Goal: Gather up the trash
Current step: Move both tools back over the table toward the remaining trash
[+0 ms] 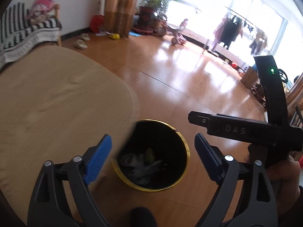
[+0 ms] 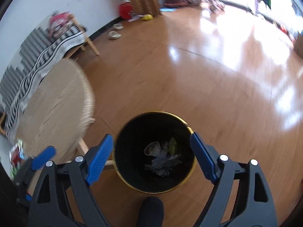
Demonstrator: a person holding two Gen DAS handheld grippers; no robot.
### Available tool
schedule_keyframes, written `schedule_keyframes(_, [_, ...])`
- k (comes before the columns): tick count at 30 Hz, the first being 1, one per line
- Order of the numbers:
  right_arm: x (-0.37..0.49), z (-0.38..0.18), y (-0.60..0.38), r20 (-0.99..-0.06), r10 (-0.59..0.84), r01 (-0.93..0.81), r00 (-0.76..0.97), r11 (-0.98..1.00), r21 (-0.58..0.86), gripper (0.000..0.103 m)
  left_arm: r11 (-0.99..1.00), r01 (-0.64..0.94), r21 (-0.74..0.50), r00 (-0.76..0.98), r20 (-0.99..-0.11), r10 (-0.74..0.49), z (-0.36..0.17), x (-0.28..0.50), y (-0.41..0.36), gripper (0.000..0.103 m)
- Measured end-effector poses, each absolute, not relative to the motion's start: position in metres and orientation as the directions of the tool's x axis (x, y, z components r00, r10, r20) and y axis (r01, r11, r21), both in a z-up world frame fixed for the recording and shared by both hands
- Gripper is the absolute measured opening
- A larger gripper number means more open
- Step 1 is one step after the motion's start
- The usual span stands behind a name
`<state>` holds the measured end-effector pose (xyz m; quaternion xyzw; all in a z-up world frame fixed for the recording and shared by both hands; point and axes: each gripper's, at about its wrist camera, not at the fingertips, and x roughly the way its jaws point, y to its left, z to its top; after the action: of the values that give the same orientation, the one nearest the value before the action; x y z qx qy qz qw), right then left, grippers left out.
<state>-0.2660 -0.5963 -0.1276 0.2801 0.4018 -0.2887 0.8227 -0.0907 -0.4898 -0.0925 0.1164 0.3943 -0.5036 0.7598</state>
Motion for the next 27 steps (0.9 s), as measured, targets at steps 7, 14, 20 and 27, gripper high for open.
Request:
schedule_keyframes(7, [-0.186,-0.078,-0.487,-0.782,-0.16,0.485,0.602,0.851,0.199,0.083,0.655,0.745,-0.128,0.412,-0.684,-0.602,-0.036,-0.034,-0.353,0.092])
schedule_keyframes(14, [-0.107,-0.036,-0.351,-0.735,-0.004,0.22,0.678,0.955,0.198,0.085,0.861,0.507,-0.02,0.626,-0.679,-0.384,-0.021,0.032,-0.185,0.094])
schedule_keyframes(20, [-0.038,-0.046,-0.271,-0.761,0.077,0.093,0.644,0.979,0.179,0.085,0.939,0.338,0.057,0.679,-0.706,-0.201,-0.037,0.063,-0.057,0.094])
schedule_keyframes(27, [0.034,-0.095,-0.232,-0.831,0.06,0.096,0.552,0.986,0.135,0.082,0.968,0.251,0.024,0.665,-0.731,-0.154,-0.051,0.078,0.028,0.094])
